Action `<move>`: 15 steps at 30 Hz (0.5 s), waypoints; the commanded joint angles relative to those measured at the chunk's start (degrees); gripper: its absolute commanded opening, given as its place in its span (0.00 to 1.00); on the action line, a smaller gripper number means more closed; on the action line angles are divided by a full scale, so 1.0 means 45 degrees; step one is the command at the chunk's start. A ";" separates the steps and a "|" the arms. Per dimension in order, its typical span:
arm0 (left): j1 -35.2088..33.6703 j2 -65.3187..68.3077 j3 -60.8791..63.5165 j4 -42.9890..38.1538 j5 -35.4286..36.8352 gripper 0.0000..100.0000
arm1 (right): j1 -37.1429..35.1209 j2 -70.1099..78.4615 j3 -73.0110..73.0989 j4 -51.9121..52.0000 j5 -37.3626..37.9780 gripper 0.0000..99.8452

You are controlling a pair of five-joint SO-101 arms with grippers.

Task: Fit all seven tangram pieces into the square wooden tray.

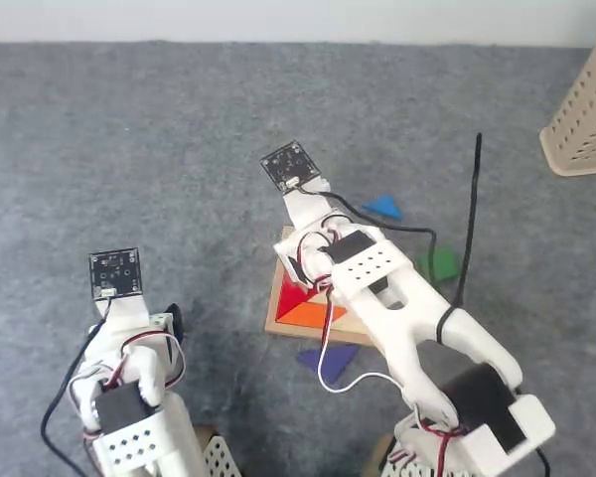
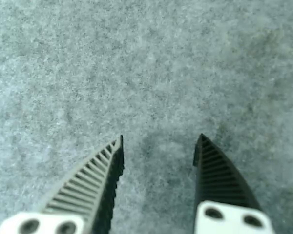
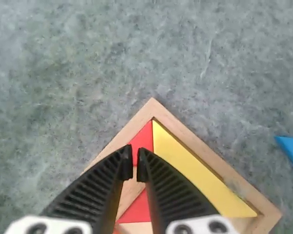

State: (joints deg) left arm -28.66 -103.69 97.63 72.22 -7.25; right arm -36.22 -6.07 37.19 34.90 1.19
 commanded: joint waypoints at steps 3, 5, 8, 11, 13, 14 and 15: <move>0.0000 -0.0156 -0.0244 0.0039 0.0117 0.23 | -0.0147 0.0440 -0.0137 -0.0303 0.0195 0.01; 0.0000 -0.0156 -0.0244 0.0039 0.0117 0.23 | -0.0127 0.0576 -0.0156 -0.0322 0.0195 0.01; 0.0000 -0.0156 -0.0244 0.0039 0.0117 0.23 | -0.0088 0.0694 -0.0156 -0.0322 0.0195 0.01; 0.0000 -0.0156 -0.0244 0.0039 0.0117 0.23 | -0.0088 0.0713 -0.0137 -0.0264 0.0195 0.01; 0.0000 -0.0156 -0.0244 0.0039 0.0117 0.23 | -0.0088 0.0713 -0.0078 -0.0205 0.0195 0.01; 0.0000 -0.0156 -0.0244 0.0039 0.0117 0.23 | -0.0068 0.0713 -0.0059 -0.0186 0.0195 0.01; 0.0000 -0.0156 -0.0244 0.0039 0.0117 0.23 | -0.0068 0.0713 -0.0020 -0.0166 0.0195 0.01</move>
State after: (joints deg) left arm -28.66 -103.69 97.63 72.22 -7.25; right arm -36.22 -2.02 37.36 34.55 1.19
